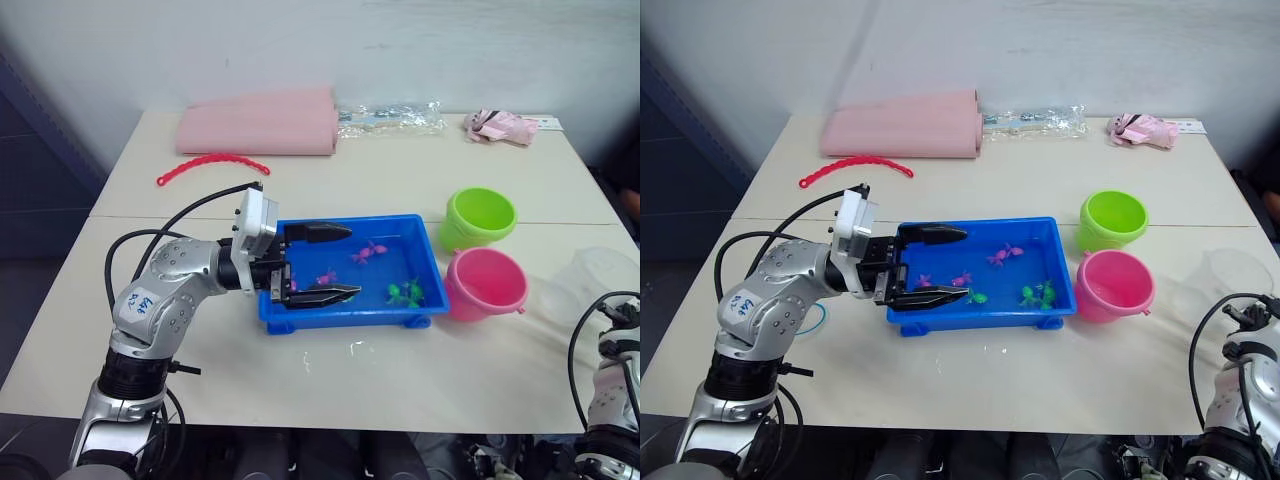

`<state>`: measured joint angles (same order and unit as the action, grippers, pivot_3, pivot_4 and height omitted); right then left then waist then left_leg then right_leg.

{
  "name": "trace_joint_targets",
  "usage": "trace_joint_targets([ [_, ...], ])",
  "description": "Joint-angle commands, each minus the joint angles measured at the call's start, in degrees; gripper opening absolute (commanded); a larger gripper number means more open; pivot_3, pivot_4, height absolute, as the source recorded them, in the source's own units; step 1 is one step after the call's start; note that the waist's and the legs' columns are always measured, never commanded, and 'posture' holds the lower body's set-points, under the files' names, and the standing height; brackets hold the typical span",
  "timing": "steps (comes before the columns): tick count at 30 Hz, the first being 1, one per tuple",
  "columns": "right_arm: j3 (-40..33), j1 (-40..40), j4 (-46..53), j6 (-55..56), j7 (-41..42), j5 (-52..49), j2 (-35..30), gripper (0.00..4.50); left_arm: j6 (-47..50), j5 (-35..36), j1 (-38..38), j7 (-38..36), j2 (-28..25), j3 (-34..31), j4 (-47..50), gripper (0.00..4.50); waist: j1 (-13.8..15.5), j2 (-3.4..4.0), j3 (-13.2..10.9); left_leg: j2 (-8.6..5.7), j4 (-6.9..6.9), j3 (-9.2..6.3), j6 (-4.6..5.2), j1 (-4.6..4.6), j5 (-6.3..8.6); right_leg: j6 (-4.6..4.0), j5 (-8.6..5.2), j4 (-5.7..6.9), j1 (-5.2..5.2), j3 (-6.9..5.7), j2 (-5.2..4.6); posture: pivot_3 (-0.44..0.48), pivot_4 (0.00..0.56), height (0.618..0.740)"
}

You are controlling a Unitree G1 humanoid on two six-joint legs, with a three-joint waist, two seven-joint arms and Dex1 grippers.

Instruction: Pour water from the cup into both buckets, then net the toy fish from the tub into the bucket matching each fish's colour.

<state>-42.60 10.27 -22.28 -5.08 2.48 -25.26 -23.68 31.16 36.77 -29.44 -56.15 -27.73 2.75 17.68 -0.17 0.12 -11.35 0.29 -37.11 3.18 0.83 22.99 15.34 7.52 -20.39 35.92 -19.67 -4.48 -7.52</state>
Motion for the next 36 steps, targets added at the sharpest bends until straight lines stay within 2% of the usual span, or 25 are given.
trace_joint_targets([
  [1, 0.11, -1.83, 2.51, -0.23, 0.14, -1.46, 1.52, 0.09, -0.57, 0.38, 0.11, 0.08, -0.15, -0.33, 1.14, 4.5, 0.0, 0.0, 0.0, 0.0, 0.0, 0.0, 0.0, 0.0, 0.0, 0.0, 0.0, 0.0, 0.0, 0.0, 0.0, 0.0, 0.15, 0.74],
  [3, -0.74, -2.7, 3.88, -0.87, -0.9, -2.3, 2.31, 0.8, -0.81, 0.23, 0.24, -0.05, -0.36, -0.41, 1.08, 4.5, 0.0, 0.0, 0.0, 0.0, -0.01, 0.0, 0.0, 0.0, 0.0, 0.0, 0.0, 0.0, 0.01, 0.0, 0.0, 0.0, 0.15, 0.74],
  [4, -0.94, -3.04, 4.5, -1.27, -0.96, -2.74, 2.52, 0.96, -0.88, 0.19, 0.3, -0.1, -0.45, -0.45, 1.06, 4.5, 0.06, -0.01, 0.0, 0.0, -0.01, 0.0, 0.0, 0.0, 0.0, 0.0, 0.0, 0.0, 0.01, 0.0, 0.0, 0.0, 0.15, 0.74],
  [11, -1.26, -13.77, 17.86, -6.39, -0.34, -5.71, 4.71, 4.35, -3.37, -1.07, 2.22, -1.72, -1.88, -0.99, 0.0, 4.5, 0.1, 0.02, 0.01, -0.04, 0.07, 0.01, 0.02, 0.04, 0.01, -0.01, 0.0, -0.03, -0.04, 0.06, -0.06, 0.0, 0.15, 0.74],
  [14, -1.14, -16.58, 21.2, -7.64, 0.1, -7.0, 5.0, 4.44, -4.07, -1.05, 2.77, -1.93, -2.16, -1.21, -0.18, 4.5, 0.04, 0.02, 0.01, -0.02, 0.07, 0.01, 0.02, 0.01, 0.03, -0.01, 0.0, -0.02, -0.03, 0.07, -0.05, 0.0, 0.15, 0.74],
  [16, -1.55, -21.69, 25.97, -8.81, 3.58, -9.54, 5.46, 4.44, -4.71, -1.39, 4.57, -2.81, -3.42, -1.76, -0.18, 4.5, 0.02, 0.04, 0.02, -0.01, 0.07, 0.03, 0.01, -0.01, 0.04, -0.01, 0.0, 0.0, -0.04, 0.09, -0.04, 0.0, 0.15, 0.74],
  [20, -2.39, -30.66, 37.22, -6.59, 15.63, -14.3, 3.07, 4.44, -5.93, -1.29, 9.01, -2.97, -6.18, -5.18, -0.24, 4.5, 0.1, 0.33, 0.17, 0.03, 0.34, 0.03, -0.02, -0.04, 0.08, -0.11, -0.06, -0.06, -0.09, 0.29, -0.03, 0.0, 0.15, 0.74],
  [22, -1.77, -33.73, 41.54, -0.46, 24.23, -12.16, -0.11, 4.44, -13.19, -6.95, 11.16, 0.59, -6.11, -7.84, -2.19, 4.5, 0.05, 0.33, 0.17, 0.02, 0.35, 0.09, 0.02, -0.05, 0.1, -0.1, -0.06, -0.08, -0.1, 0.27, -0.04, 0.0, 0.15, 0.74],
  [24, -0.72, -35.7, 41.91, 5.4, 32.25, -8.74, -3.85, 4.44, -16.24, -7.73, 13.09, 3.23, -5.17, -11.06, -3.12, 4.5, -0.15, 0.34, 0.17, -0.01, 0.33, 0.4, 0.17, -0.24, 0.21, 0.01, 0.0, -0.08, -0.05, 0.34, -0.07, 0.0, 0.15, 0.74],
  [26, 1.03, -37.32, 41.67, 8.19, 38.33, -6.56, -7.5, 4.44, -16.34, -6.53, 15.02, 4.86, -4.51, -13.35, -3.34, 4.5, -0.01, -0.08, 0.16, 0.04, 0.51, 0.57, 0.33, -0.69, 0.41, 0.03, 0.02, -0.13, 0.23, 0.49, -0.07, 0.0, 0.15, 0.74],
  [28, 4.16, -35.03, 43.72, 8.83, 44.17, -6.01, -13.42, 4.44, -17.02, -6.18, 20.13, 7.57, -4.16, -18.61, -3.7, 4.5, -0.03, -0.3, 0.21, 0.08, 0.59, 0.54, 0.32, -0.71, 0.4, 0.01, 0.03, -0.16, 0.21, 0.49, -0.05, 0.0, 0.15, 0.74],
  [30, 6.46, -31.83, 44.84, 7.75, 46.26, -6.8, -17.02, 4.44, -18.05, -6.02, 24.56, 9.87, -3.79, -23.29, -3.53, 4.5, -0.35, -0.27, 0.18, 0.17, 0.65, 0.78, 0.22, -0.79, 0.46, -0.01, 0.04, -0.22, 0.16, 0.71, -0.06, 0.0, 0.15, 0.74],
  [36, 16.8, -22.95, 46.48, 5.38, 50.43, -6.84, -20.71, 4.44, -22.94, -7.1, 39.63, 16.28, -0.74, -36.89, -1.1, 4.5, 0.07, -0.66, 0.1, 0.54, 0.69, 0.66, -0.17, -0.69, 0.53, -0.24, -0.04, -0.4, 0.11, 0.67, -0.05, 0.0, 0.15, 0.74],
])
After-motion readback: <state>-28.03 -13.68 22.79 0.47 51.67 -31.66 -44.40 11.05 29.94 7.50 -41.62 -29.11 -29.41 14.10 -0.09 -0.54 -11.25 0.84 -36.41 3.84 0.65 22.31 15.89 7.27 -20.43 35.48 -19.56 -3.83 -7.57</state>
